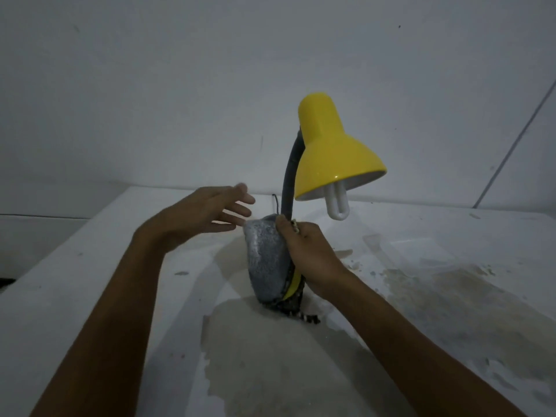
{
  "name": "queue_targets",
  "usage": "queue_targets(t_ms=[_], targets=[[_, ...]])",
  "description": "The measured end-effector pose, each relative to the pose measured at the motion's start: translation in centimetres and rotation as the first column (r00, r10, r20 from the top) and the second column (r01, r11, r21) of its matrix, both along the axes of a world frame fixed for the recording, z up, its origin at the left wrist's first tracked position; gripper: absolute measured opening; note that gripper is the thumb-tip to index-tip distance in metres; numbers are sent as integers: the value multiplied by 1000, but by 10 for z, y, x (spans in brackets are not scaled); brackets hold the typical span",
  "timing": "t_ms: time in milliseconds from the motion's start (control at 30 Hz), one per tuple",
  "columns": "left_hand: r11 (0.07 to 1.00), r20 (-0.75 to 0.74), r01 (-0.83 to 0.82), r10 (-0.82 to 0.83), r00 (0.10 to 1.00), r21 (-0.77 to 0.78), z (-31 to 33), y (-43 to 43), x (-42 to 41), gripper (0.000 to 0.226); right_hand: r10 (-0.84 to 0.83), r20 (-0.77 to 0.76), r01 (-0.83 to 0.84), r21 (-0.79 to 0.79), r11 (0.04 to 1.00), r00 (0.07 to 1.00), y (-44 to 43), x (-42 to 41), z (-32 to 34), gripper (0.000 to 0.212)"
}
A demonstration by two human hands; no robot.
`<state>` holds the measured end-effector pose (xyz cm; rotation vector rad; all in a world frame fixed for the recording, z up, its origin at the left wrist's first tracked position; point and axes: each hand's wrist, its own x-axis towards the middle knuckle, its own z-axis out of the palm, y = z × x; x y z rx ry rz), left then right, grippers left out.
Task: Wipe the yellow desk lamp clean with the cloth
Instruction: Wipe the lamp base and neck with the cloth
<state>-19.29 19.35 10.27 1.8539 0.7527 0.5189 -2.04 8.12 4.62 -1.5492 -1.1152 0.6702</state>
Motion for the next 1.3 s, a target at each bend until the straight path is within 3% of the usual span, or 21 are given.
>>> queue_targets(t_ms=[100, 200, 300, 433, 633, 900, 1000, 1133, 1300], targets=[[991, -58, 135, -134, 989, 9, 10, -14, 1, 44, 0, -275, -17, -59, 998, 961, -1, -4, -2, 46], [983, -140, 99, -77, 987, 155, 7, -17, 8, 46, 13, -478, -46, -58, 997, 878, -4, -6, 1, 46], [968, -80, 72, -54, 995, 241, 7, -14, 5, 30, 35, -618, -60, -20, 998, 785, -6, -10, 7, 50], [959, 104, 45, -77, 992, 279, 11, -14, 0, 11, 90, -704, -89, 39, 995, 704, -8, -11, 13, 57], [965, 170, 47, -93, 981, 257, 10, -15, 3, 6, 210, -730, -148, 149, 978, 650, -8, -6, 13, 68], [982, 193, 87, -119, 974, 169, 12, -18, 8, 18, 278, -753, -189, 205, 960, 596, -2, 2, 5, 62], [977, 163, 53, -88, 983, 208, 11, -17, 10, 15, 283, -711, -197, 204, 959, 643, -5, -1, 6, 62], [965, 118, -11, -21, 993, 262, 8, -13, 12, 8, 206, -592, -116, 186, 976, 779, -8, -6, 2, 61], [914, 22, -126, 127, 992, 385, 3, -14, 16, 18, 112, -552, -35, 148, 988, 826, -7, -16, -5, 29]])
